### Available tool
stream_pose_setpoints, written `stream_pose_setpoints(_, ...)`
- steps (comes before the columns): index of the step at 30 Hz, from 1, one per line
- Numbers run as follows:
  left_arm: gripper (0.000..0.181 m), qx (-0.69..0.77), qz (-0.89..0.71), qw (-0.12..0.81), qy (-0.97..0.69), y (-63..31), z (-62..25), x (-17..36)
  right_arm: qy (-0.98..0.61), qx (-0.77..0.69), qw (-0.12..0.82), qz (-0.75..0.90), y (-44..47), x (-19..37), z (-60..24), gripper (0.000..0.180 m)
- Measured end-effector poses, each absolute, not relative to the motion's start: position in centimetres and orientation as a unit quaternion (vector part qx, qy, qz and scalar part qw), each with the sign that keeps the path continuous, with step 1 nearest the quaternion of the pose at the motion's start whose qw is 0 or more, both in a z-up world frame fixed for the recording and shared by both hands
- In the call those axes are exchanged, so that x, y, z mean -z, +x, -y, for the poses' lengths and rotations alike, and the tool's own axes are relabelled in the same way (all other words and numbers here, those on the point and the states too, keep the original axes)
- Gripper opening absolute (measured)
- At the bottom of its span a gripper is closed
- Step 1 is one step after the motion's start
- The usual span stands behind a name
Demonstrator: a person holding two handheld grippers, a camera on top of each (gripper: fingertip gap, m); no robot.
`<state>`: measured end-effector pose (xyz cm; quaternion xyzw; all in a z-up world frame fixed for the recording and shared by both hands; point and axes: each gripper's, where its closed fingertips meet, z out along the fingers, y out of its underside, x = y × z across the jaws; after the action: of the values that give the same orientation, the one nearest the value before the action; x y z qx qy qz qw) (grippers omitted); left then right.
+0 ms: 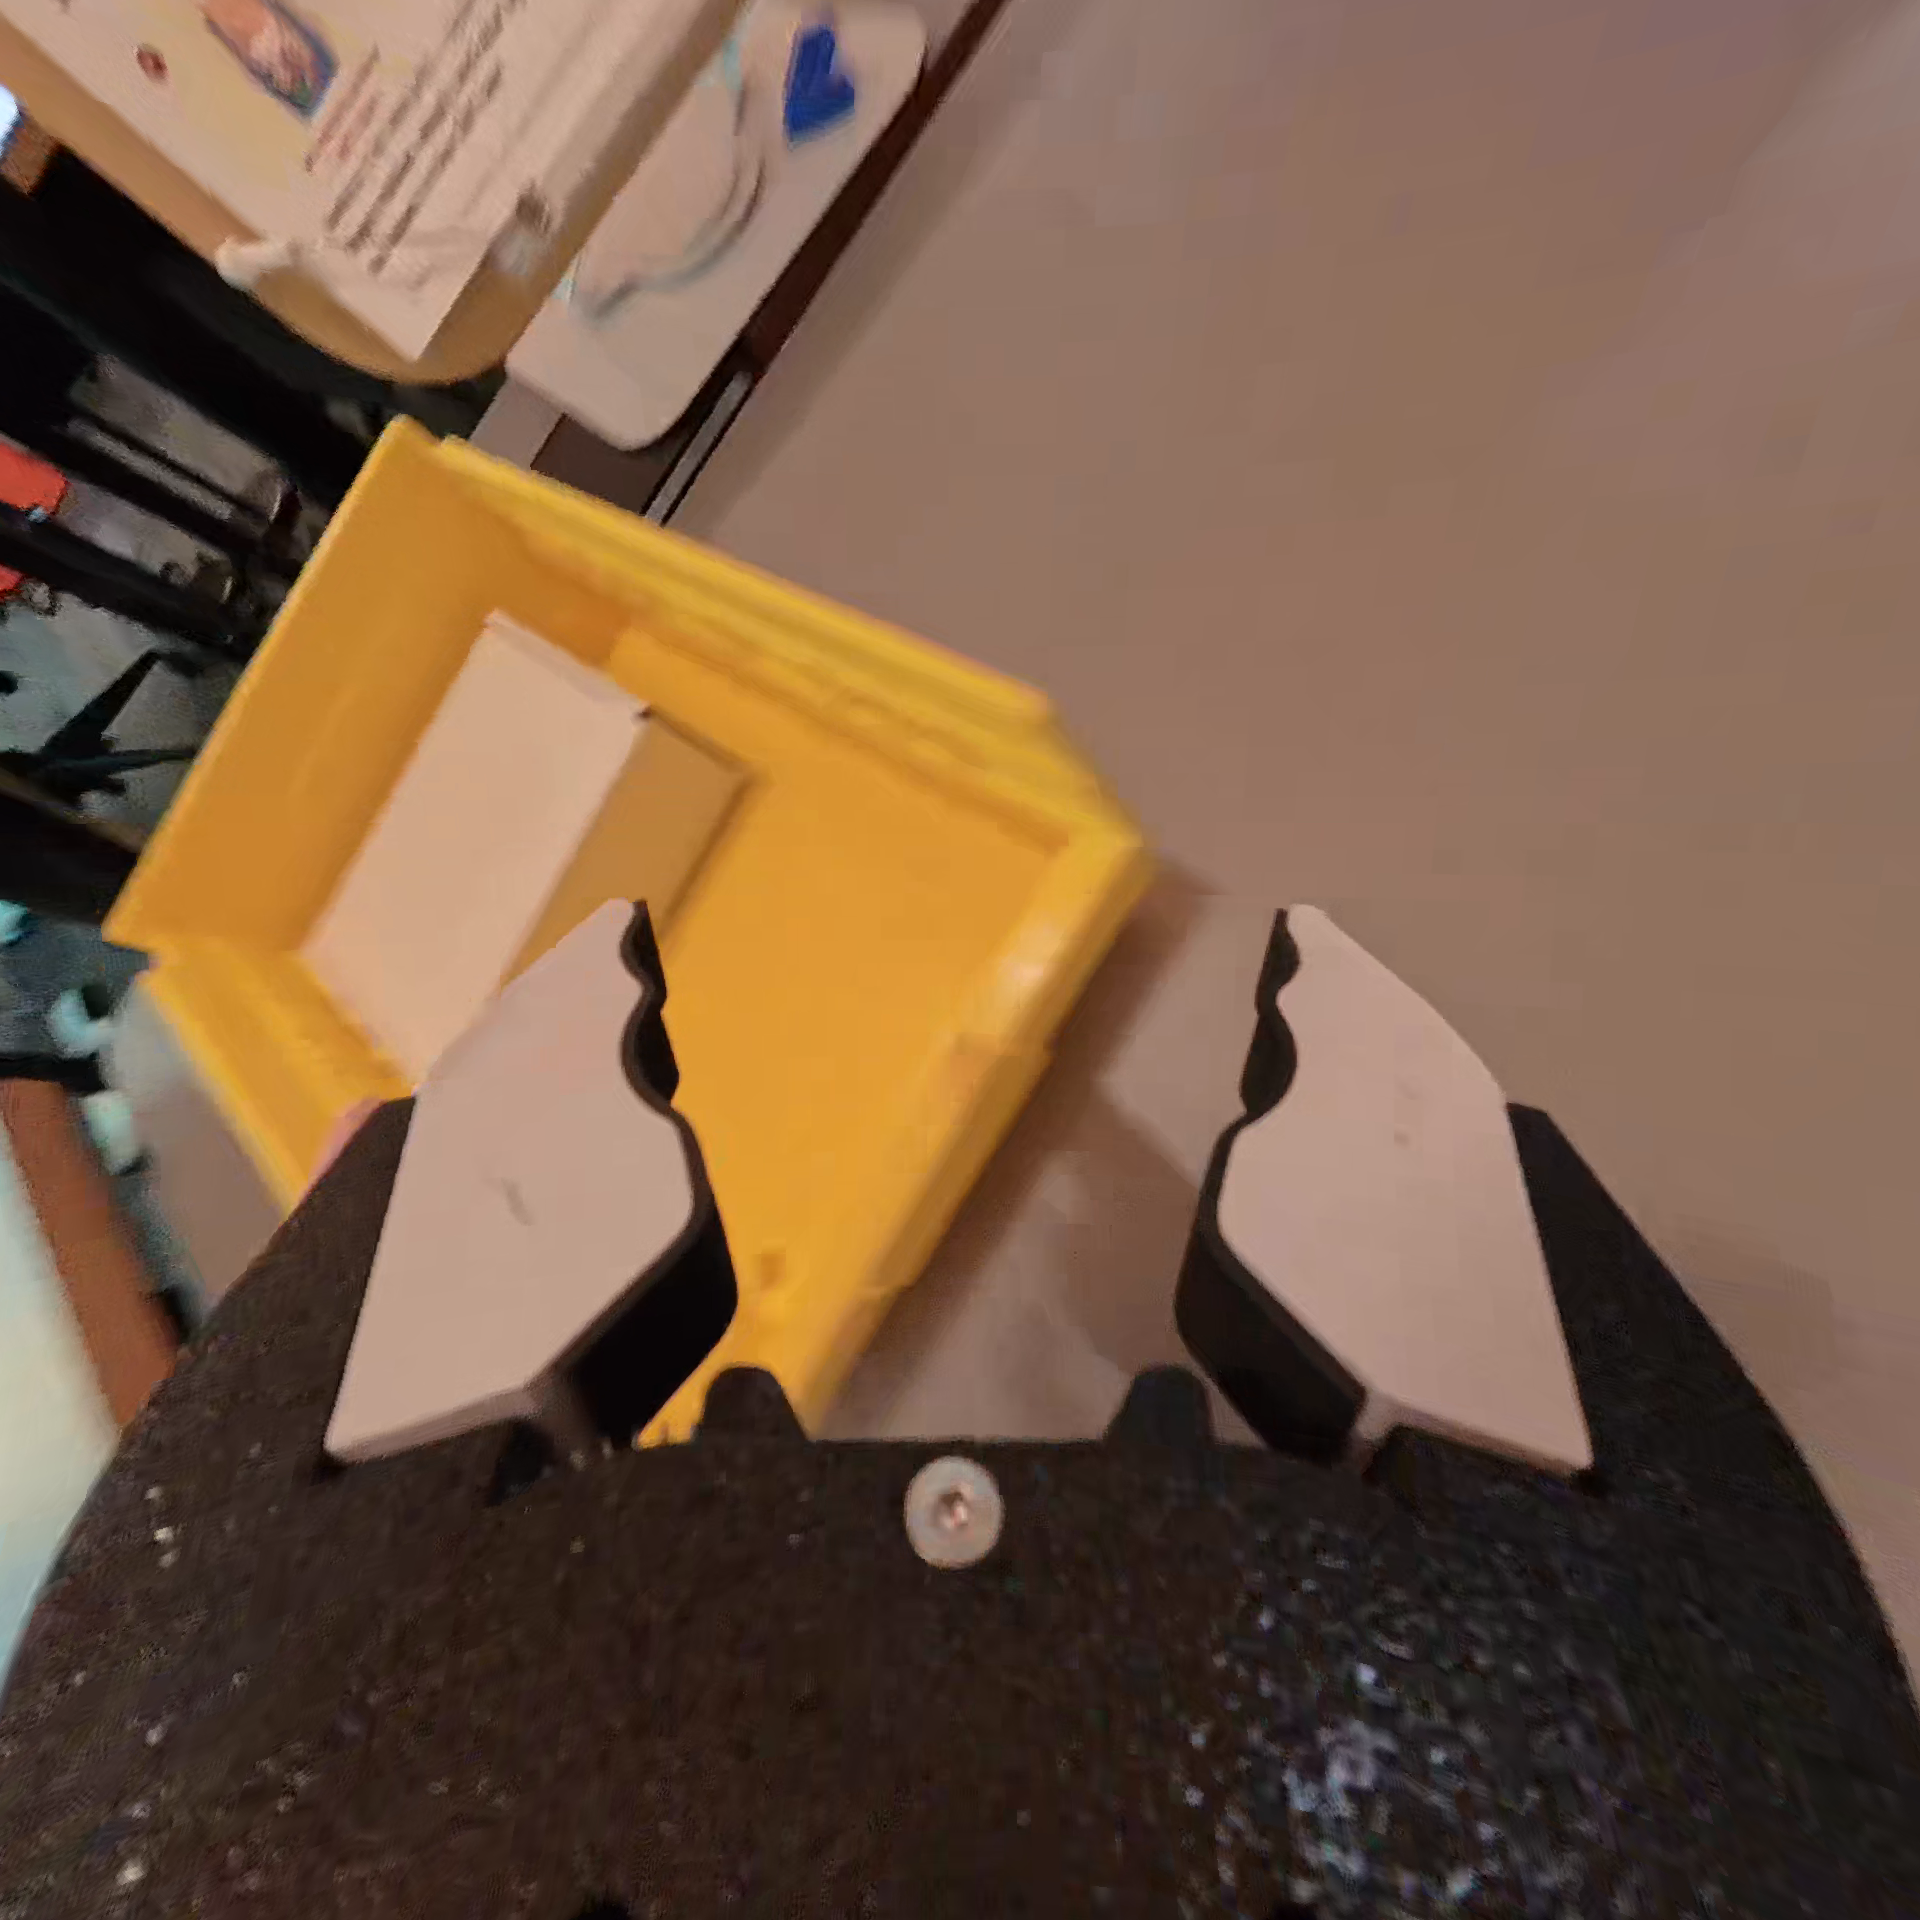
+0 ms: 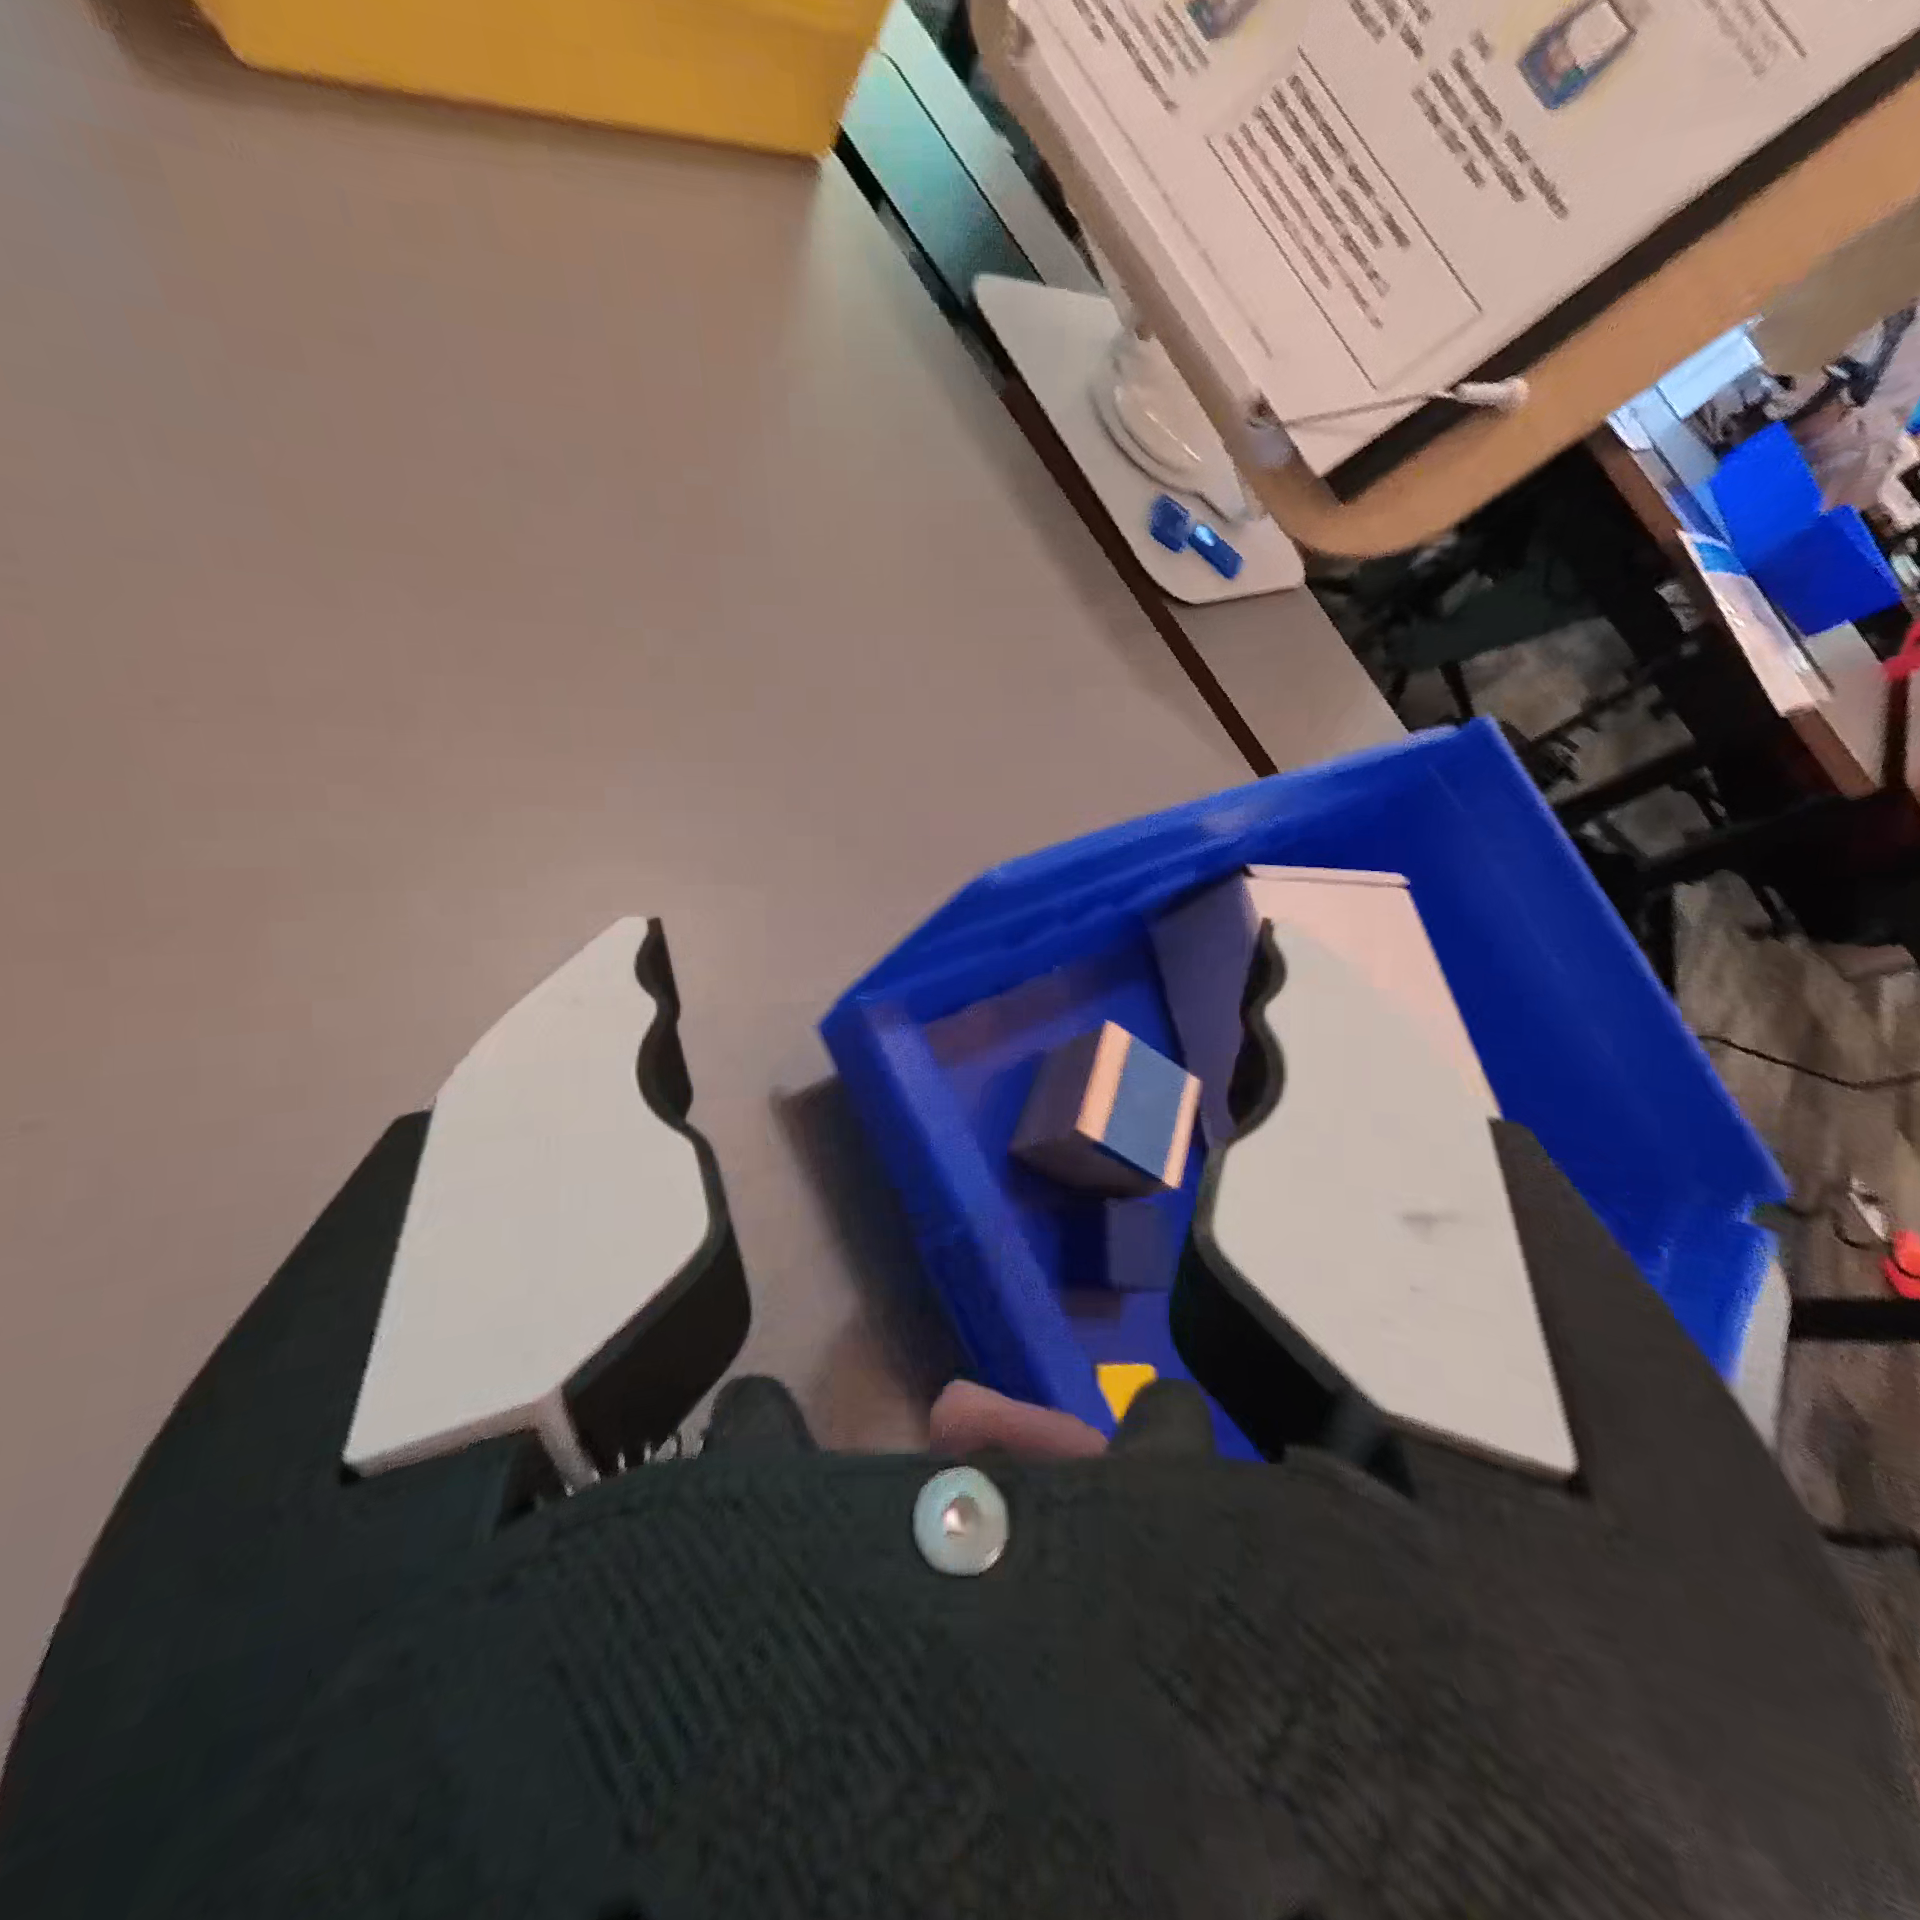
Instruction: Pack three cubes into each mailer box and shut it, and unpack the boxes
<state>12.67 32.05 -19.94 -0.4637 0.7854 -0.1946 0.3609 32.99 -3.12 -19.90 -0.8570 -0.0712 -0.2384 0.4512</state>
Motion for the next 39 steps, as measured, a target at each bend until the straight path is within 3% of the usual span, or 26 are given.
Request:
stream_pose_setpoints(8, 0.110, 0.007, -0.879, 0.216, -0.426, 19.1, -43.9, 21.6, -0.832, 0.135, 0.531, 0.084, 25.8, 20.7, 2.1, 0.104)
stream_pose_setpoints(11, 0.110, -0.033, -0.894, 0.192, -0.403, 21.8, -46.6, 22.9, -0.844, 0.135, 0.512, 0.086, 26.0, 21.6, 2.2, 0.105)
stream_pose_setpoints(23, 0.112, -0.095, -0.919, 0.089, -0.373, 25.4, -50.3, 27.5, -0.860, 0.099, 0.497, 0.058, 27.3, 24.2, 4.3, 0.104)
stream_pose_setpoints(29, 0.125, -0.093, -0.923, 0.043, -0.370, 25.6, -50.6, 29.1, -0.863, 0.087, 0.490, 0.085, 26.8, 24.7, 3.5, 0.105)
stream_pose_setpoints(39, 0.127, -0.115, -0.922, 0.056, -0.366, 25.8, -50.9, 29.4, -0.873, 0.081, 0.472, 0.096, 26.4, 26.1, 3.4, 0.104)
